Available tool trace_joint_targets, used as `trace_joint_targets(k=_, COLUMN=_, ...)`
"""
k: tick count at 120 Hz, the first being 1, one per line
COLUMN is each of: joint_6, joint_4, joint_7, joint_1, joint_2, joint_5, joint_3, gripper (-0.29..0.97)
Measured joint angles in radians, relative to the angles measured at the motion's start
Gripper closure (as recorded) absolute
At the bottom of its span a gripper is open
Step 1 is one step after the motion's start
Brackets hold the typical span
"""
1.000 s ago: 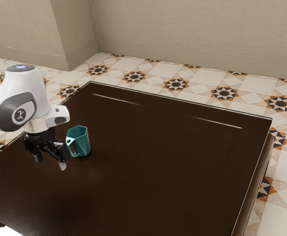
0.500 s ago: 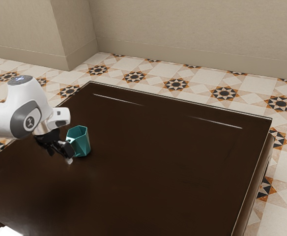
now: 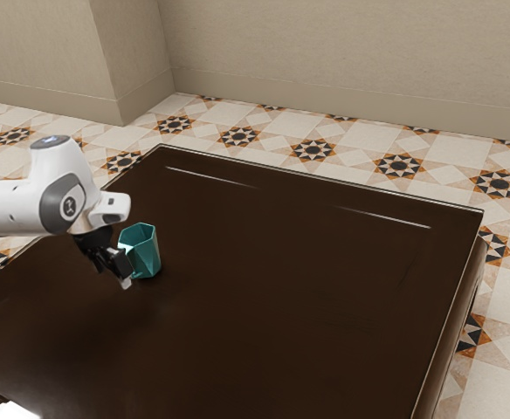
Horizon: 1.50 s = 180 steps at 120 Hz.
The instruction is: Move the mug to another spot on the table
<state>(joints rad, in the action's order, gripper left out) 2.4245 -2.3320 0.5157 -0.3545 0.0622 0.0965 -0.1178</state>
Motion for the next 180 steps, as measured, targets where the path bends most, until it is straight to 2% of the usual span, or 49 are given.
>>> trace_joint_targets(k=36, joint_6=0.016, joint_4=0.08, joint_7=0.075, joint_1=-0.008, joint_2=0.09, joint_5=0.048, joint_3=-0.002, gripper=0.0)
trace_joint_targets(k=116, joint_6=0.027, joint_4=0.181, joint_7=0.154, joint_1=-0.022, joint_2=0.217, joint_5=0.053, joint_3=-0.001, gripper=0.01)
trace_joint_targets(k=126, joint_6=0.033, joint_4=0.182, joint_7=0.159, joint_1=-0.025, joint_2=0.222, joint_5=0.054, joint_3=-0.002, gripper=0.12)
trace_joint_targets(k=146, joint_6=0.041, joint_4=0.183, joint_7=0.167, joint_1=-0.028, joint_2=0.224, joint_5=0.055, joint_3=-0.003, gripper=0.42)
trace_joint_targets(k=154, joint_6=0.044, joint_4=0.183, joint_7=0.17, joint_1=-0.029, joint_2=0.224, joint_5=0.055, joint_3=-0.003, gripper=0.51)
trace_joint_targets(k=180, joint_6=0.059, joint_4=0.179, joint_7=0.171, joint_1=-0.033, joint_2=0.223, joint_5=0.06, joint_3=-0.006, gripper=0.64)
